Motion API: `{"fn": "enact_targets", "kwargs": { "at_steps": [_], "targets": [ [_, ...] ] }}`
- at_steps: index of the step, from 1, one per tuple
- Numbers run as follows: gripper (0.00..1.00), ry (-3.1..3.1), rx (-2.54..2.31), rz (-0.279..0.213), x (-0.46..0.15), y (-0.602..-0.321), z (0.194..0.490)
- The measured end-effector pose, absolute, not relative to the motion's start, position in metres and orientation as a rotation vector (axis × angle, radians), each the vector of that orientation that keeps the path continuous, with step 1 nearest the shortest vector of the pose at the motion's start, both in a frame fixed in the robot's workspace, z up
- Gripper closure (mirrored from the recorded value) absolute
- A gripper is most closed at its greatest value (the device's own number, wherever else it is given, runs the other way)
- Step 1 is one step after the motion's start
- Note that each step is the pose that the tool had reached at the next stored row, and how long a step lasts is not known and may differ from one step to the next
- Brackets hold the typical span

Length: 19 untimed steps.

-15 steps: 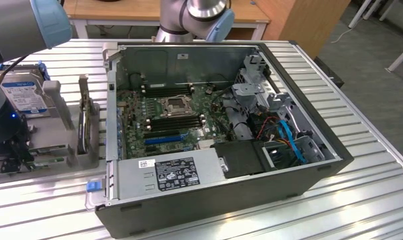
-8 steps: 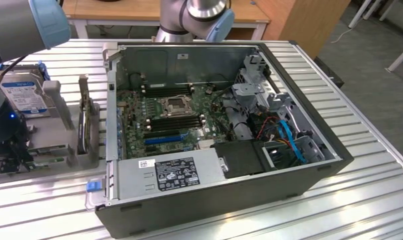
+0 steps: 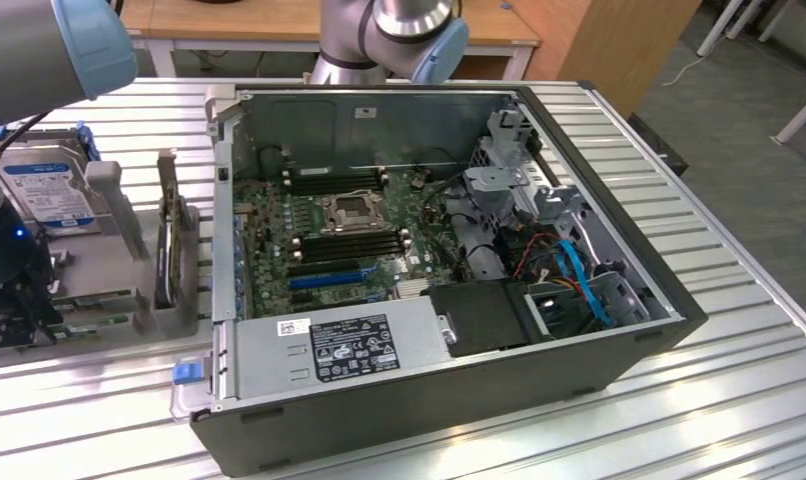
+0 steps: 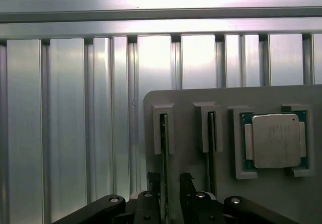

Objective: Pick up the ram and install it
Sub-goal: 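Pick up the ram and move it above insertion slot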

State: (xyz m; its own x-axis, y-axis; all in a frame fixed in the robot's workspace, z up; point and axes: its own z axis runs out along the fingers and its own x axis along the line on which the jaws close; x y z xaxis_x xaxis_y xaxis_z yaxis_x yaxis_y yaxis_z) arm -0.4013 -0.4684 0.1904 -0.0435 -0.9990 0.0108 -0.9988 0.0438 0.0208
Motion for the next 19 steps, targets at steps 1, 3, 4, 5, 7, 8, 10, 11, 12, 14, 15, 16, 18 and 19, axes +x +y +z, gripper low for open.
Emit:
{"fn": "enact_targets", "kwargs": {
  "at_steps": [1,3,4,5,7,8,10,11,12,14,15,16,18,19],
  "targets": [
    [0.71,-2.253,2.157,-0.012,-0.4013,-0.4684,0.1903],
    [0.71,-2.253,2.157,-0.012,-0.4013,-0.4684,0.1903],
    [0.72,-2.253,2.157,-0.012,-0.4013,-0.4684,0.1903],
    [0.72,-2.253,2.157,-0.012,-0.4013,-0.4684,0.1903],
    [0.78,-2.253,2.157,-0.012,-0.4013,-0.4684,0.1902],
    [0.84,-2.253,2.157,-0.012,-0.4013,-0.4684,0.1903],
    [0.86,-2.253,2.157,-0.012,-0.4013,-0.4684,0.1902],
    [0.86,-2.253,2.157,-0.012,-0.4013,-0.4684,0.1902],
    [0.86,-2.253,2.157,-0.012,-0.4013,-0.4684,0.1902],
    [0.86,-2.253,2.157,-0.012,-0.4013,-0.4684,0.1902],
    [0.86,-2.253,2.157,-0.012,-0.4013,-0.4684,0.1902],
    [0.86,-2.253,2.157,-0.012,-0.4013,-0.4684,0.1902],
    [0.86,-2.253,2.157,-0.012,-0.4013,-0.4684,0.1902],
    [0.86,-2.253,2.157,-0.012,-0.4013,-0.4684,0.1902]
  ]
}}
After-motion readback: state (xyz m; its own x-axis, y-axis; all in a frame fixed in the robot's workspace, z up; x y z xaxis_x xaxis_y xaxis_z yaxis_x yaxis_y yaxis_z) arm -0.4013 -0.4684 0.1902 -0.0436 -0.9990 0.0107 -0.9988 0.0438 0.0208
